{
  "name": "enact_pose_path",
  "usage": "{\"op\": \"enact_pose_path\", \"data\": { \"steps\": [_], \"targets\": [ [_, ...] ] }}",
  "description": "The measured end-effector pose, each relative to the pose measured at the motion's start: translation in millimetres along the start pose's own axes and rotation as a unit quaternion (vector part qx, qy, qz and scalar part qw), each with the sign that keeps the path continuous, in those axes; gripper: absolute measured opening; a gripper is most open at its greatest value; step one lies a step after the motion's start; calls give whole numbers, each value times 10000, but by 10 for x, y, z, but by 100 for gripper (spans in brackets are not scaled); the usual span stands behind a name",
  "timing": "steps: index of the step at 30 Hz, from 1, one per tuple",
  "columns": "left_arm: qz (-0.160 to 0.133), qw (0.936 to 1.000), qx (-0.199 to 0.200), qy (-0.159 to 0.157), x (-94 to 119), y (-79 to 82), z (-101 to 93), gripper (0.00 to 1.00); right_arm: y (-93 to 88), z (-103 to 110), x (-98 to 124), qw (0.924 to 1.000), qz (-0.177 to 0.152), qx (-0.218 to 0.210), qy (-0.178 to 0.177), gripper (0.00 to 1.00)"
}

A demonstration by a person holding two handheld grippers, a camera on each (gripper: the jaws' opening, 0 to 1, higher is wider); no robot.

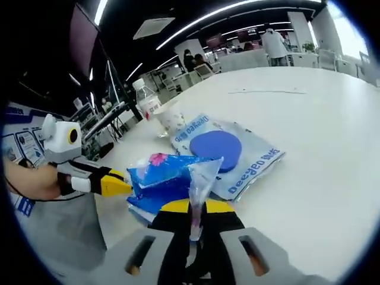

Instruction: Arrange the tabletop items into an orderly group along one side of the table until the central work area is clear of visible clutter.

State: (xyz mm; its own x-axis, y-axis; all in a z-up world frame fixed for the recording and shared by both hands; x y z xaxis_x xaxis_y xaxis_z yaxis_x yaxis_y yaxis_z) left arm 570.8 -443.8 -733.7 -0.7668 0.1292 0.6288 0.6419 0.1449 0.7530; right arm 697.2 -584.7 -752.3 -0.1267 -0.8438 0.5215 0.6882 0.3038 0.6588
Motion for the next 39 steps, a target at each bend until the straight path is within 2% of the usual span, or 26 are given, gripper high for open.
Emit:
{"op": "enact_pose_path", "data": {
  "steps": [4, 8, 15, 20, 25, 29, 30, 31, 34, 37, 39],
  "targets": [
    [-131, 9999, 31, -46, -31, -4, -50, 2, 5, -59, 89, 9999, -64, -114, -24, 0],
    [-200, 9998, 53, -75, -50, 19, -117, 1, 52, -32, 198, 9999, -145, -56, -26, 0],
    [-493, 9980, 285, -257, -95, 181, -235, 0, 121, -183, 357, 9992, -324, -203, -81, 0],
    [-693, 9969, -100, -359, -106, 358, -412, 0, 158, -290, 465, 9983, -473, -319, -126, 0],
    [-798, 9958, -143, -421, -135, 559, -545, 0, 242, -356, 555, 9968, -696, -336, -208, 0],
    [-936, 9942, -167, -506, -167, 722, -637, 0, 354, -439, 725, 9943, -950, -410, -251, 0],
    [-924, 9941, -237, -512, -198, 749, -647, 0, 374, -448, 756, 9940, -989, -391, -271, 0],
    [-919, 9933, -488, -505, -208, 813, -697, 0, 408, -458, 805, 9932, -1054, -377, -318, 0],
    [-1151, 9912, -346, -563, -204, 990, -826, 0, 465, -523, 866, 9896, -1289, -537, -350, 0],
    [-1173, 9905, -363, -619, -267, 1023, -808, 0, 513, -565, 960, 9875, -1414, -603, -361, 0],
    [-1055, 9902, -681, -607, -280, 1039, -869, 0, 531, -573, 972, 9872, -1431, -596, -379, 0]
  ]
}}
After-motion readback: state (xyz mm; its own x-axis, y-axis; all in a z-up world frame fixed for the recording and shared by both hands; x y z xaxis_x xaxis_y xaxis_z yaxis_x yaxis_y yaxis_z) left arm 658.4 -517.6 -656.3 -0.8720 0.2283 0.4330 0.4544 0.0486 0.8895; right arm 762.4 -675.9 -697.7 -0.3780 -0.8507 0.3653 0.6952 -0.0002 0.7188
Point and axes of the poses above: the point that each gripper's makers call its tool centre point, and the gripper's own axes: x roughly backward along the fingers, z roughly to its left, y roughly out of its top, the point moved 6 cm from there along x, roughly backward along the fingers, and after that the axes turned 11 degrees about -x, right-handed, at the moved point
